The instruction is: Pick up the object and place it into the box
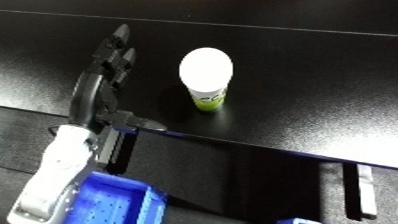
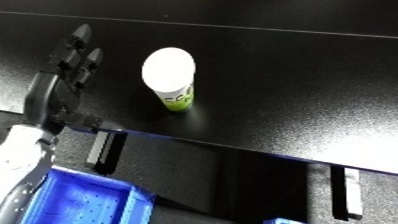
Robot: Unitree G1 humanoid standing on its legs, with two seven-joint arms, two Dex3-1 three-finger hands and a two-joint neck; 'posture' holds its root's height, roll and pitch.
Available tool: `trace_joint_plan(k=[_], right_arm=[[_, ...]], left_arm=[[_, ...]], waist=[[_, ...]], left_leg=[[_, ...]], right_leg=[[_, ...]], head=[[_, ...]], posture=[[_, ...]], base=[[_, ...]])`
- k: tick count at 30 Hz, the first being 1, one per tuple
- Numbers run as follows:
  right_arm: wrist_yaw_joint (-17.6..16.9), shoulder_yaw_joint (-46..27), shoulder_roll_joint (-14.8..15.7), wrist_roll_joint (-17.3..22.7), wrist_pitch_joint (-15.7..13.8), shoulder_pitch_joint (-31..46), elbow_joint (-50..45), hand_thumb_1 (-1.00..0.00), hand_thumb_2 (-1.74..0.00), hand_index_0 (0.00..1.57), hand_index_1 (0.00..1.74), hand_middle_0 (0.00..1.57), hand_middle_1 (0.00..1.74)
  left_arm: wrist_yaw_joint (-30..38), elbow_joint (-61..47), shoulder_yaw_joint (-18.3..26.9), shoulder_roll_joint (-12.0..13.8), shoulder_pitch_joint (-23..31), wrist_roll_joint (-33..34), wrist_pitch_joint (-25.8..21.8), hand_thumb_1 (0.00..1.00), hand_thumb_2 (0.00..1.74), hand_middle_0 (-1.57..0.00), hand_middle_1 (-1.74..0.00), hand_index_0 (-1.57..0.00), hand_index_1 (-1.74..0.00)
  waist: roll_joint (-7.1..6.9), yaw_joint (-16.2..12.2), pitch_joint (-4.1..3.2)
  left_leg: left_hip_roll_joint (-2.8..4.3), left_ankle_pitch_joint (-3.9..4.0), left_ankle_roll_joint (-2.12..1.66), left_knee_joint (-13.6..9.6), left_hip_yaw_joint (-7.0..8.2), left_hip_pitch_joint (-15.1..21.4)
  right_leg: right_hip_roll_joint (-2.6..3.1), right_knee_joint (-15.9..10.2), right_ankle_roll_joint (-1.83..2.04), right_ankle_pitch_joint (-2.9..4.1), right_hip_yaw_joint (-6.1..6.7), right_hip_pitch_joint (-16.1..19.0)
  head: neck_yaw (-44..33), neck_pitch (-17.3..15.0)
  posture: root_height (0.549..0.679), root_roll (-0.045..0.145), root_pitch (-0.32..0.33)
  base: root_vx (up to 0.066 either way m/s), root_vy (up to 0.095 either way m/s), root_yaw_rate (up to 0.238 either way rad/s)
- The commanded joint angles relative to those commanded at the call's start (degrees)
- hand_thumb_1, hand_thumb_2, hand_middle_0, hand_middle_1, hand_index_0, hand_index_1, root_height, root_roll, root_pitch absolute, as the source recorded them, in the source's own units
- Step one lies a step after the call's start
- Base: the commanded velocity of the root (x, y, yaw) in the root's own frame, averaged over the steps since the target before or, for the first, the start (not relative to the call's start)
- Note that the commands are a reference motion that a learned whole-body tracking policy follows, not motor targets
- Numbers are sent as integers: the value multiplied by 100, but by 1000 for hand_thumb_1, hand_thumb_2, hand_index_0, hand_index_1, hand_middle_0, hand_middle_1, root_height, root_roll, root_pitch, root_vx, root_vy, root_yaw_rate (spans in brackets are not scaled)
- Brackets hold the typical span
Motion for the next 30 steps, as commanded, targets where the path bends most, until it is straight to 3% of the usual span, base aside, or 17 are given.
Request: trace_joint_plan(k=[13,19,25,30], right_arm=[[-20,95,-7,86,161,-349,46,0,0,0,0,0,0],[-63,122,28,160,146,-414,64,0,0,0,0,0,0],[-68,131,53,194,116,-460,108,0,0,0,0,0,0],[-68,115,81,200,71,-457,157,0,0,0,0,0,0]], left_arm=[[34,1480,-599,-195,-1168,88,-27,0,0,0,0,0,0],[-24,1653,-870,-210,-1592,167,29,0,0,0,0,0,0],[-179,1601,-1125,-201,-1945,258,159,0,0,0,0,0,0],[-387,1540,-1302,-187,-2145,312,286,250,435,-393,-435,-393,-435]], waist=[[-79,-261,115],[-63,-336,168],[-39,-384,175],[-22,-409,155]], left_leg=[[76,-86,53,175,157,-164],[86,-110,71,209,189,-205],[94,-135,81,230,196,-209],[97,-143,81,225,200,-186]], right_leg=[[49,36,52,90,146,-260],[45,49,73,119,181,-333],[41,44,76,126,193,-343],[37,36,85,130,196,-326]], head=[[-320,308],[-349,359],[-365,336],[-389,308]], posture=[[625,19,-67],[624,20,-64],[623,21,-63],[623,22,-64]], base=[[-10,8,-57],[-11,-5,-21],[0,-6,-13],[8,-6,-4]])
